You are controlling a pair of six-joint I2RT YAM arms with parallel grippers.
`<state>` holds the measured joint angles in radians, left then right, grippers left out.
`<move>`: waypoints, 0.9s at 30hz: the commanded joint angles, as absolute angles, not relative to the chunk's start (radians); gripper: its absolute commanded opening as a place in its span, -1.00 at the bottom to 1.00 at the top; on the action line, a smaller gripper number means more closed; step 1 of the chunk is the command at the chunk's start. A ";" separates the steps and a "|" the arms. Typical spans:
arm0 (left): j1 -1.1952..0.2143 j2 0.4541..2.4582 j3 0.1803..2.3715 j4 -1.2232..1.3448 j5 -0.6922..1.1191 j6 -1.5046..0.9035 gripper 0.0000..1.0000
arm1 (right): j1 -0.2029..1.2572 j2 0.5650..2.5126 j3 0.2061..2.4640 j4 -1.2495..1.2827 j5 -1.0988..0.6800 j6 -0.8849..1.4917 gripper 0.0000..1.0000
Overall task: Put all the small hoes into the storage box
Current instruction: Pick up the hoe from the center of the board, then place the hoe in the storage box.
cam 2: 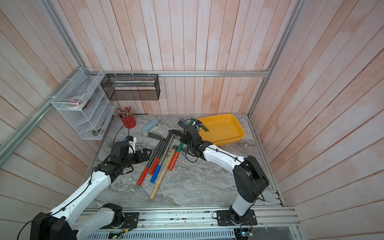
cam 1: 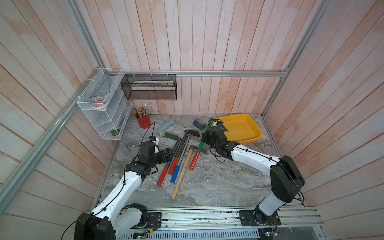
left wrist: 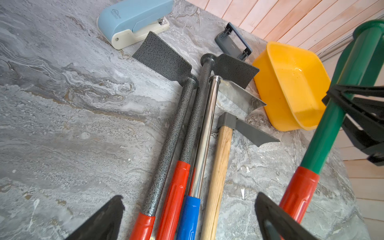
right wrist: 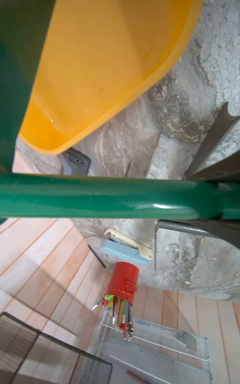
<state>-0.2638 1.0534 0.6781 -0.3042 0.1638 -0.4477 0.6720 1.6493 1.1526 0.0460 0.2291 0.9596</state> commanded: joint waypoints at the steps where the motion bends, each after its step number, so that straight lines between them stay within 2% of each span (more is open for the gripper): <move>1: -0.263 1.045 0.638 -0.244 0.192 -0.490 1.00 | 0.628 1.588 1.158 0.056 0.260 0.989 -1.00; 13: -0.277 1.019 0.644 -0.157 0.118 -0.563 1.00 | 0.461 1.569 1.140 0.063 0.149 1.009 -1.00; 27: -0.291 1.080 0.710 -0.130 0.133 -0.538 1.00 | 0.376 1.581 1.155 0.069 0.135 1.055 -1.00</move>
